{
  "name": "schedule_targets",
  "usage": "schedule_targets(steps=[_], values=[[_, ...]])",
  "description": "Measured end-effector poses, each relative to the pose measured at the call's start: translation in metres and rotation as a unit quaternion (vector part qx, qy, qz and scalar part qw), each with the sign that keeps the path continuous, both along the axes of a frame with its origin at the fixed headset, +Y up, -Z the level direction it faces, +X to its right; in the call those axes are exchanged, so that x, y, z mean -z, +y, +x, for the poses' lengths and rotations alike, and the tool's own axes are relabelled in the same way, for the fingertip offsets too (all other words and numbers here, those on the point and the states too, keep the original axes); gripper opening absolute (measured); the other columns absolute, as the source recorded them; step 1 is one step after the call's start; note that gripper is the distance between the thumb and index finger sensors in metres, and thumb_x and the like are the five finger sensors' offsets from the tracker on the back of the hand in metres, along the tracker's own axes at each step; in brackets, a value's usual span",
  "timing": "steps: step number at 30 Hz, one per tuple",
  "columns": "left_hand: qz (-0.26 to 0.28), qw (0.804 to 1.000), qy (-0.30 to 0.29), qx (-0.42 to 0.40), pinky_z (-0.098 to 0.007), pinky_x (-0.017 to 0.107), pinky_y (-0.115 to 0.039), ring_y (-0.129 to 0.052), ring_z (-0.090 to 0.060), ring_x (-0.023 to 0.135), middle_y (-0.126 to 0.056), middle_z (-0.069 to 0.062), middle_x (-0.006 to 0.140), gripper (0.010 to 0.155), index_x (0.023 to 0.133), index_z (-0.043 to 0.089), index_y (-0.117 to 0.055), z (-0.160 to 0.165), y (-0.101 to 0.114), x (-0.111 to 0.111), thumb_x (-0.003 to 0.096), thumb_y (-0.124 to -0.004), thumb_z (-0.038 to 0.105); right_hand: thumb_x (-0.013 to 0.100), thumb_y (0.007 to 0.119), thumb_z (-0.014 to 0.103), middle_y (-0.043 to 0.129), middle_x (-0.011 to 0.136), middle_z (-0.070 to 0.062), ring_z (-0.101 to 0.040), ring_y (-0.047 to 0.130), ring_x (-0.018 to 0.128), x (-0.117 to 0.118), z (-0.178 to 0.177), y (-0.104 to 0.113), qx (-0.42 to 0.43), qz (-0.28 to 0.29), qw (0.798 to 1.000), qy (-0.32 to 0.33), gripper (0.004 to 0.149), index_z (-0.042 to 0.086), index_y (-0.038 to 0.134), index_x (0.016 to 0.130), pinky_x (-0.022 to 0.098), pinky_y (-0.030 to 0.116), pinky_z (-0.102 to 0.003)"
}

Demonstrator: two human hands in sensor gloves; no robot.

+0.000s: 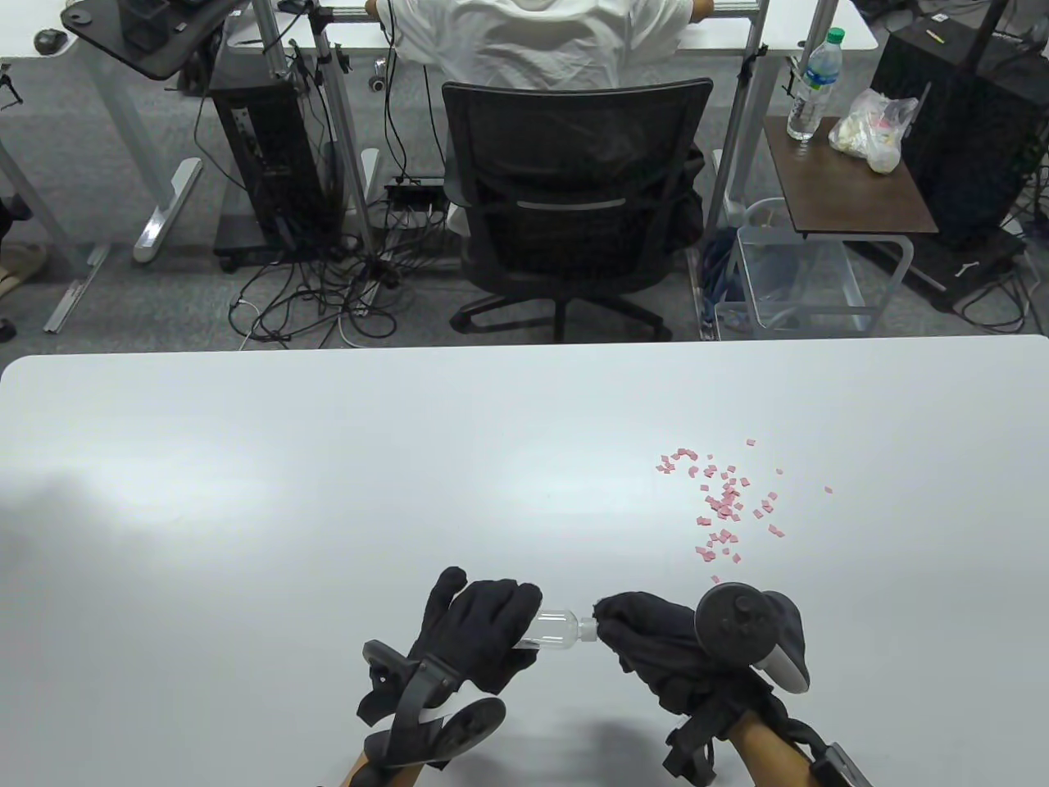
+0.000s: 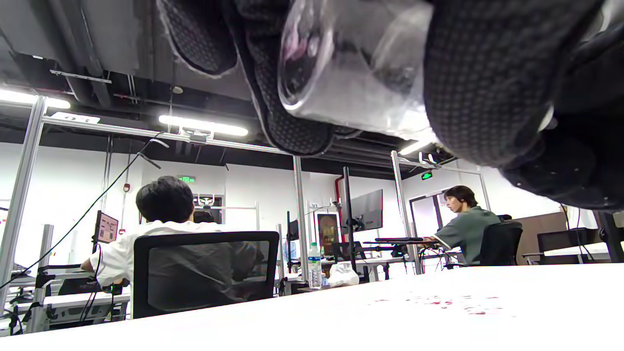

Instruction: Squeeze empty conical bottle to blow paper scraps with air puff

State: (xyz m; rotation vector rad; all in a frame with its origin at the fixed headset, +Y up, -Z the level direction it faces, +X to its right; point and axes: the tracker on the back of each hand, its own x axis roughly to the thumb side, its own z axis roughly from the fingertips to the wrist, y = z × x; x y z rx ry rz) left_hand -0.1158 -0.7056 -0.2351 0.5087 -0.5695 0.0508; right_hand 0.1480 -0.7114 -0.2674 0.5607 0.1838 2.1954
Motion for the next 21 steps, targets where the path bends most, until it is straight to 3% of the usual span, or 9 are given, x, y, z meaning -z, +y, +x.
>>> schedule_targets(steps=[6,9,12,16,18,19,21], values=[[0.053,0.998,0.017,0.04,-0.056,0.082,-0.053,-0.085,-0.024,0.1,-0.076,-0.001,0.108,0.072,0.108,0.031,-0.067,0.003,0.001,-0.003,0.0437,-0.094,0.052,0.061,0.067,0.031,0.088,0.076,-0.021,-0.031,0.097,0.053,-0.001,-0.002,0.001,-0.013,-0.015,1.0,-0.001,0.044,0.002,0.08,0.091,0.036,0.087,-0.045],[0.027,0.999,0.026,0.027,-0.055,0.082,-0.055,-0.089,-0.022,0.096,-0.08,-0.001,0.105,0.072,0.107,0.031,-0.069,0.001,0.001,0.001,0.0432,-0.093,0.053,0.06,0.072,0.033,0.086,0.079,-0.022,-0.032,0.097,0.056,-0.004,-0.003,0.003,-0.017,0.028,0.999,-0.003,0.047,0.002,0.077,0.095,0.038,0.087,-0.045],[-0.012,1.0,0.021,0.006,-0.056,0.082,-0.054,-0.09,-0.023,0.095,-0.082,0.001,0.104,0.072,0.107,0.031,-0.07,-0.002,-0.001,0.004,0.0427,-0.094,0.053,0.06,0.071,0.031,0.086,0.08,-0.021,-0.032,0.097,0.057,-0.007,-0.006,0.006,-0.034,0.045,0.998,0.003,0.046,0.002,0.077,0.095,0.039,0.087,-0.046],[0.084,0.996,0.005,0.032,-0.054,0.082,-0.054,-0.086,-0.022,0.098,-0.078,0.002,0.105,0.071,0.105,0.032,-0.07,-0.001,0.004,-0.004,0.0412,-0.099,0.046,0.059,0.067,0.027,0.089,0.076,-0.02,-0.031,0.097,0.054,-0.009,-0.011,0.003,-0.043,0.035,0.998,-0.001,0.043,0.003,0.082,0.092,0.038,0.087,-0.046],[0.094,0.995,0.01,0.044,-0.054,0.082,-0.054,-0.086,-0.022,0.099,-0.078,0.003,0.106,0.072,0.105,0.034,-0.069,-0.002,0.008,-0.004,0.0408,-0.099,0.046,0.059,0.068,0.027,0.09,0.076,-0.02,-0.031,0.097,0.053,-0.01,-0.011,0.003,-0.029,0.022,0.999,-0.003,0.043,0.003,0.083,0.091,0.037,0.087,-0.046],[0.087,0.995,0.012,0.041,-0.054,0.082,-0.053,-0.087,-0.022,0.098,-0.079,0.003,0.105,0.071,0.105,0.034,-0.07,-0.003,0.008,-0.004,0.0407,-0.099,0.046,0.059,0.07,0.028,0.09,0.076,-0.02,-0.032,0.098,0.053,-0.011,-0.011,0.004,-0.026,0.03,0.999,-0.015,0.042,0.004,0.083,0.091,0.037,0.087,-0.046],[0.048,0.998,0.01,0.038,-0.054,0.082,-0.055,-0.092,-0.021,0.093,-0.082,0.002,0.102,0.072,0.105,0.032,-0.071,-0.007,0.009,-0.001,0.0402,-0.097,0.05,0.058,0.076,0.03,0.091,0.079,-0.02,-0.033,0.099,0.057,-0.015,-0.01,0.008,-0.028,0.107,0.993,-0.042,0.043,0.005,0.083,0.093,0.039,0.088,-0.046]])
